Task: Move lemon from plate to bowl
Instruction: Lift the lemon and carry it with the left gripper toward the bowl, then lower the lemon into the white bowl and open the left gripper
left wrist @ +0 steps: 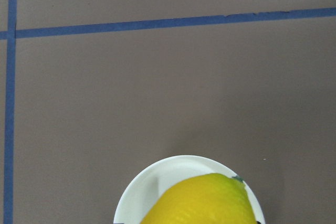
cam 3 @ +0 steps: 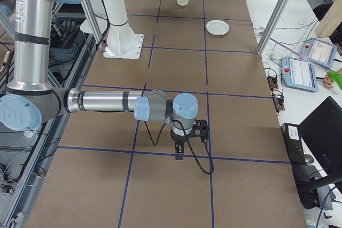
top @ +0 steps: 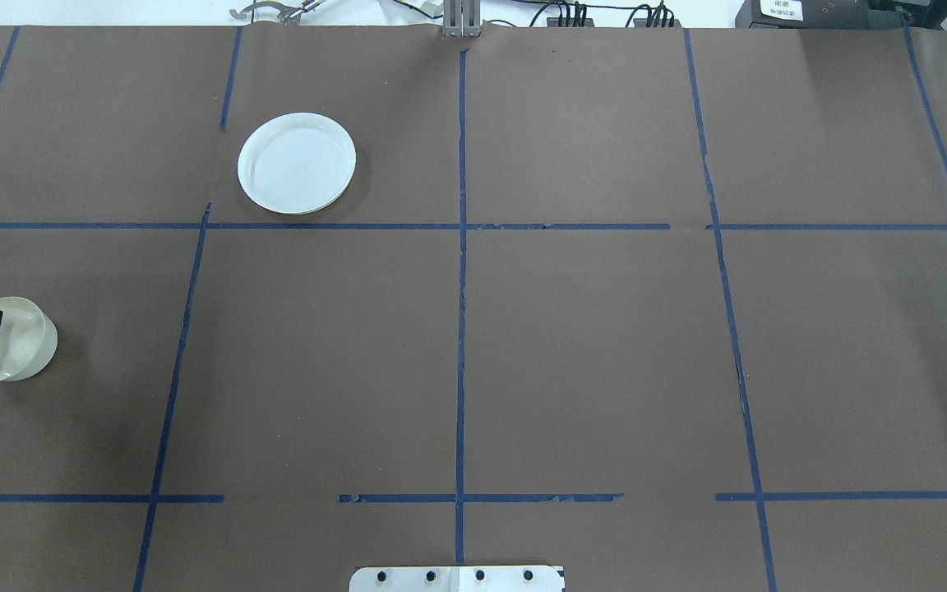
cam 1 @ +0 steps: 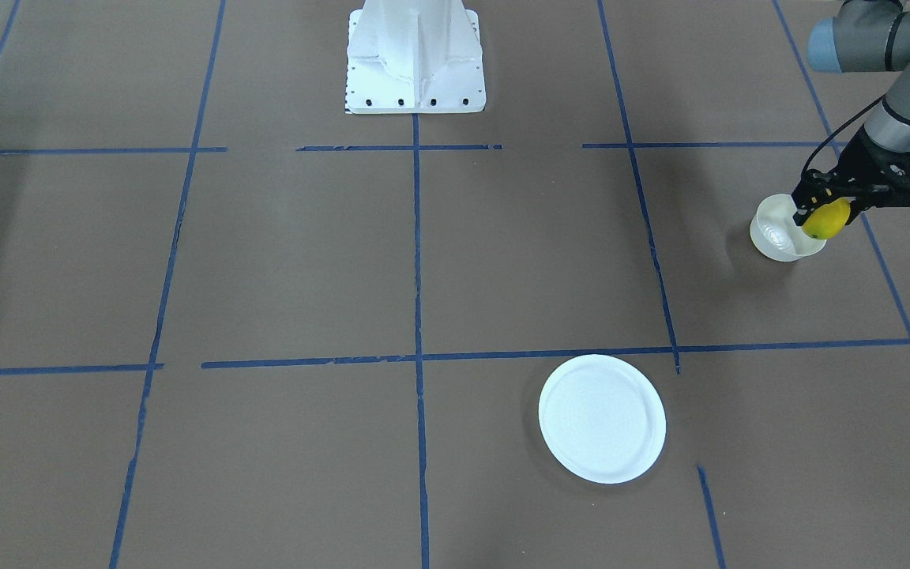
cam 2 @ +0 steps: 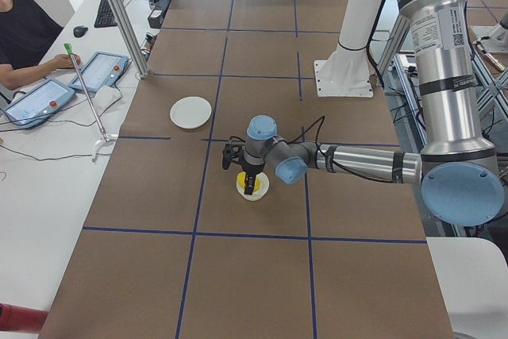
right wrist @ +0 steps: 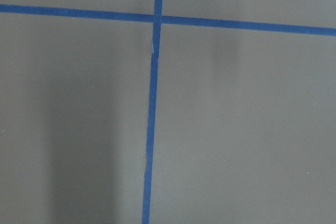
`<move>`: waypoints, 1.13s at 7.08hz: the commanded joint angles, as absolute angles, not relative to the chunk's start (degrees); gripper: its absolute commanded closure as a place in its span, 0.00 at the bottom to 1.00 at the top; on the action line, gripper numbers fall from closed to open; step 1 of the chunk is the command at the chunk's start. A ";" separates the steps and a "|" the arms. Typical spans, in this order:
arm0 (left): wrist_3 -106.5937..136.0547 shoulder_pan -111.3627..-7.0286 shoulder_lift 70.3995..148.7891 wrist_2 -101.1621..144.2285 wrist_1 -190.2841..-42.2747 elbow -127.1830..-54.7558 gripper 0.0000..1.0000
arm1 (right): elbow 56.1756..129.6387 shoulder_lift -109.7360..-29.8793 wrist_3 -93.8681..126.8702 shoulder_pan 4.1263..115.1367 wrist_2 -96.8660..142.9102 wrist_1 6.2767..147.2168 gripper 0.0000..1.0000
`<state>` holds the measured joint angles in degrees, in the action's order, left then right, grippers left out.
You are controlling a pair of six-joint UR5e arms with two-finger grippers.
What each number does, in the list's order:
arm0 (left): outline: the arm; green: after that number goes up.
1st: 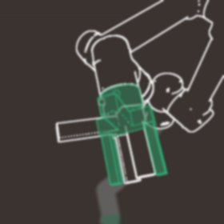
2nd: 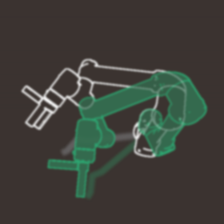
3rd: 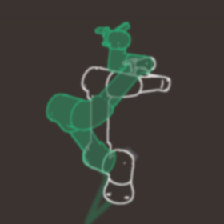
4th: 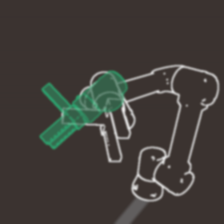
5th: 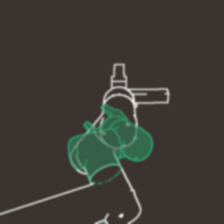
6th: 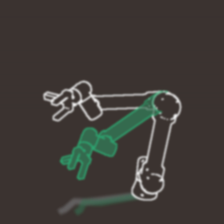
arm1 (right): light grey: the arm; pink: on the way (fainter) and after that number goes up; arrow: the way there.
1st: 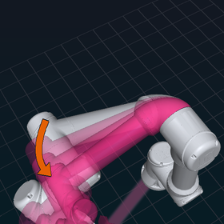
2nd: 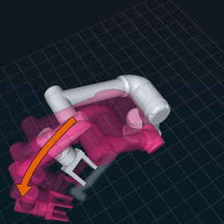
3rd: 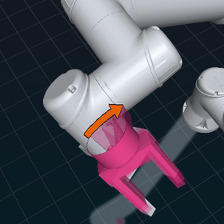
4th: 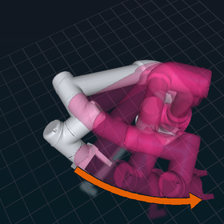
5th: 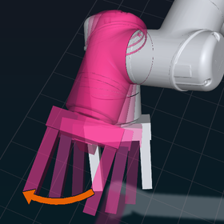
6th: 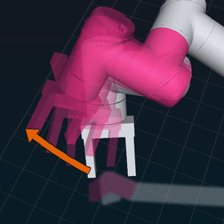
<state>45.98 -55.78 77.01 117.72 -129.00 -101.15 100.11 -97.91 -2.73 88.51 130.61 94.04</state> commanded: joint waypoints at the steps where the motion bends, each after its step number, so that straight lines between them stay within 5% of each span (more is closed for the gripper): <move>1: 45.97 -55.72 76.90 118.21 -130.43 -100.28 0.85 | 100.11 -97.91 -2.72 88.51 130.61 94.04 0.00; 5: 45.97 -55.28 77.17 118.30 -130.34 -101.07 0.78 | 100.11 -97.91 -2.72 88.51 130.61 94.04 0.00; 6: 45.97 -55.20 77.34 119.08 -130.34 -100.73 0.25 | 100.11 -97.91 -2.72 88.51 130.61 94.04 0.00; 7: 45.44 -55.20 77.52 119.53 -130.43 -100.29 0.00 | 100.11 -97.91 -2.72 88.51 130.61 94.04 0.00; 8: 45.27 -55.20 77.52 119.62 -130.43 -100.37 0.00 | 100.11 -97.91 -2.72 88.51 130.61 94.04 0.00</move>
